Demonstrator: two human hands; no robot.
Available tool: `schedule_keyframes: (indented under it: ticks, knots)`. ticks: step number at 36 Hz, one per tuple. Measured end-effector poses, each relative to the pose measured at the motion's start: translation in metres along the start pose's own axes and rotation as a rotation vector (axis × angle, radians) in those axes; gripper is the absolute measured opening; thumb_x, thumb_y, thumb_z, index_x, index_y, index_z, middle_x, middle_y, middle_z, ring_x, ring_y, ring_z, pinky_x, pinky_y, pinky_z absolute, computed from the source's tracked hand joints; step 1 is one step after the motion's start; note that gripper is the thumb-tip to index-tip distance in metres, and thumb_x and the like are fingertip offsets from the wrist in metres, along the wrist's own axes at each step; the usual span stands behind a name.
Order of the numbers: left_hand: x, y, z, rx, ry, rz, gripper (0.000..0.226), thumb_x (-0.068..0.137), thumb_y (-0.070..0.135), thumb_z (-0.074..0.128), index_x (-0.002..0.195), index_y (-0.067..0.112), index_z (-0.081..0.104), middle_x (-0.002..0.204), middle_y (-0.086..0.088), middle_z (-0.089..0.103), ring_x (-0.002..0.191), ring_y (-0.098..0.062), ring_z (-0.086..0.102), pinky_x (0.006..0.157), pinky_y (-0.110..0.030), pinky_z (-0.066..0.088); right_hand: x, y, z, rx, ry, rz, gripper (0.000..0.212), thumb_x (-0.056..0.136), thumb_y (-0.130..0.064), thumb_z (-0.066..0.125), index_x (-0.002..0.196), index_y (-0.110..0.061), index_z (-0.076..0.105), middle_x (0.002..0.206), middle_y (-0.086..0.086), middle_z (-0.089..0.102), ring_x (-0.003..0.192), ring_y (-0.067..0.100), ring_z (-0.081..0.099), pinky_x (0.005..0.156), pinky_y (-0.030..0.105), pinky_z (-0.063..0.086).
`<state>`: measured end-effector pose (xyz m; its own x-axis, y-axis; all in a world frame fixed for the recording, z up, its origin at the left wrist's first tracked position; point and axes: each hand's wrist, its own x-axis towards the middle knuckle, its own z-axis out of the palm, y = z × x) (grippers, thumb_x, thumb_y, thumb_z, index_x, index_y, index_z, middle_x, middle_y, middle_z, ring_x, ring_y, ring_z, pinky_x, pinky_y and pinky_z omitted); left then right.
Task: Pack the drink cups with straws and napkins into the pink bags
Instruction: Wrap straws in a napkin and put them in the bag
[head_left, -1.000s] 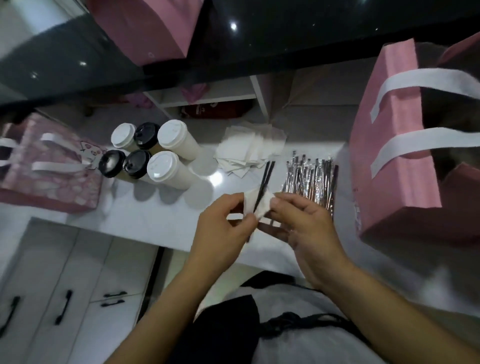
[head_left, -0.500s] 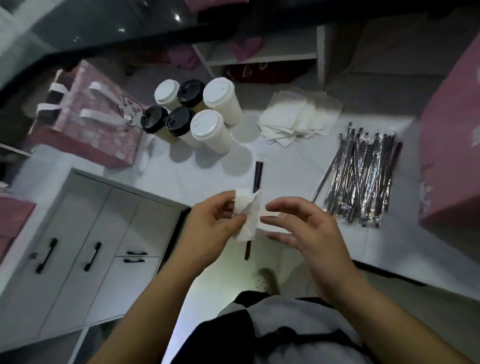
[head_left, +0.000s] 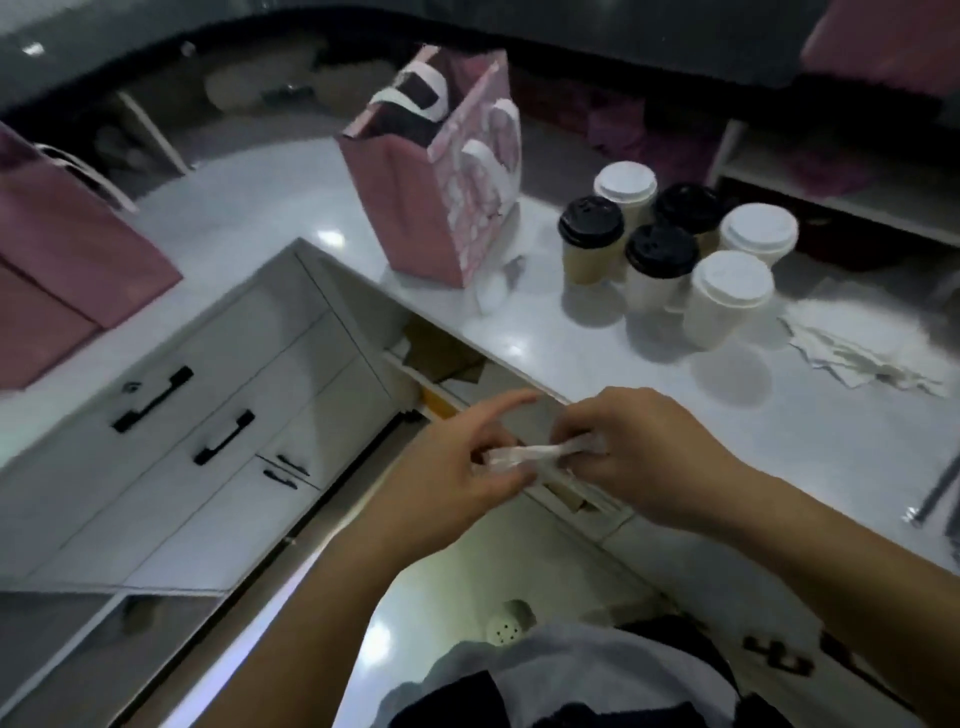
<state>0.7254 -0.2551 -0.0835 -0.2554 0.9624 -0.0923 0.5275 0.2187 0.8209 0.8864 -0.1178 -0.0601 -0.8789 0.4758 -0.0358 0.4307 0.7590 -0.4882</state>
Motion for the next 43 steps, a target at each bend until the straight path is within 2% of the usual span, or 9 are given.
schedule_keyframes:
  ticks: [5, 14, 19, 24, 27, 32, 37, 39, 43]
  knots:
    - [-0.006, -0.032, -0.052, -0.083, 0.084, -0.034, 0.065, 0.085, 0.025, 0.08, 0.135, 0.053, 0.051, 0.102, 0.023, 0.07, 0.098, 0.004, 0.066, 0.086, -0.011, 0.051, 0.044, -0.025, -0.012, 0.196, -0.047, 0.028, 0.013, 0.082, -0.022, 0.078, 0.081, -0.035, 0.074, 0.078, -0.017, 0.068, 0.078, 0.004, 0.061, 0.066, 0.019, 0.047]
    - [0.051, -0.044, -0.119, 0.003, 0.151, 0.074, 0.021, 0.085, 0.022, 0.079, 0.103, 0.032, 0.077, 0.094, 0.024, 0.072, 0.086, 0.004, 0.067, 0.076, -0.015, 0.053, 0.144, -0.055, -0.024, -0.153, -0.092, -0.255, 0.011, 0.085, -0.034, 0.072, 0.094, -0.03, 0.076, 0.076, -0.006, 0.07, 0.075, 0.017, 0.062, 0.073, 0.039, 0.047]
    - [0.095, -0.055, -0.185, 0.027, 0.214, 0.067, 0.017, 0.083, 0.024, 0.081, 0.098, 0.034, 0.08, 0.089, 0.025, 0.073, 0.086, 0.005, 0.068, 0.074, -0.006, 0.048, 0.22, -0.043, -0.051, -0.238, 0.066, -0.364, 0.006, 0.083, -0.027, 0.076, 0.088, -0.028, 0.079, 0.084, -0.009, 0.071, 0.083, 0.02, 0.061, 0.075, 0.038, 0.049]
    - [0.162, -0.062, -0.261, 0.066, 0.344, 0.122, 0.013, 0.086, 0.019, 0.077, 0.092, 0.03, 0.079, 0.091, 0.021, 0.075, 0.091, -0.002, 0.071, 0.083, -0.017, 0.054, 0.292, -0.012, -0.098, -0.232, 0.3, -0.34, 0.016, 0.074, -0.017, 0.084, 0.088, -0.026, 0.081, 0.096, -0.003, 0.071, 0.094, 0.025, 0.053, 0.08, 0.05, 0.045]
    - [0.222, -0.059, -0.29, 0.118, 0.354, 0.136, 0.011, 0.091, 0.026, 0.073, 0.097, 0.033, 0.078, 0.095, 0.021, 0.075, 0.092, -0.002, 0.07, 0.085, -0.025, 0.057, 0.327, 0.007, -0.128, -0.223, 0.317, -0.284, 0.022, 0.073, -0.016, 0.083, 0.091, -0.029, 0.081, 0.1, -0.001, 0.067, 0.096, 0.018, 0.047, 0.082, 0.044, 0.038]
    - [0.333, -0.059, -0.301, 0.298, 0.223, -0.009, 0.049, 0.087, 0.052, 0.07, 0.134, 0.041, 0.059, 0.138, 0.013, 0.056, 0.122, -0.011, 0.054, 0.095, -0.033, 0.047, 0.374, 0.027, -0.149, -0.013, 0.252, -0.248, 0.022, 0.077, -0.002, 0.076, 0.091, -0.018, 0.081, 0.094, -0.003, 0.063, 0.097, -0.032, 0.047, 0.076, -0.001, 0.041]
    - [0.393, -0.068, -0.284, 0.365, -0.014, -0.062, 0.094, 0.077, 0.033, 0.08, 0.151, 0.047, 0.024, 0.155, 0.004, 0.031, 0.125, -0.027, 0.052, 0.092, -0.04, 0.052, 0.408, 0.029, -0.147, 0.09, 0.136, -0.186, 0.029, 0.079, 0.0, 0.073, 0.091, -0.025, 0.079, 0.105, -0.017, 0.067, 0.114, -0.008, 0.058, 0.085, 0.02, 0.054]
    - [0.402, -0.075, -0.285, 0.35, 0.008, -0.013, 0.086, 0.079, 0.026, 0.074, 0.149, 0.048, 0.028, 0.151, 0.004, 0.038, 0.118, -0.026, 0.057, 0.085, -0.036, 0.051, 0.416, 0.029, -0.145, 0.155, 0.094, -0.176, 0.032, 0.08, 0.005, 0.07, 0.092, -0.024, 0.08, 0.109, -0.015, 0.07, 0.121, 0.001, 0.059, 0.087, 0.027, 0.056]
    - [0.413, -0.092, -0.308, 0.053, 0.04, 0.046, 0.058, 0.086, 0.02, 0.065, 0.135, 0.046, 0.047, 0.137, 0.007, 0.057, 0.105, -0.018, 0.066, 0.082, -0.043, 0.061, 0.427, 0.031, -0.14, 0.206, 0.081, -0.099, 0.035, 0.082, 0.001, 0.068, 0.095, -0.03, 0.079, 0.105, -0.018, 0.072, 0.11, -0.004, 0.063, 0.086, 0.012, 0.049]
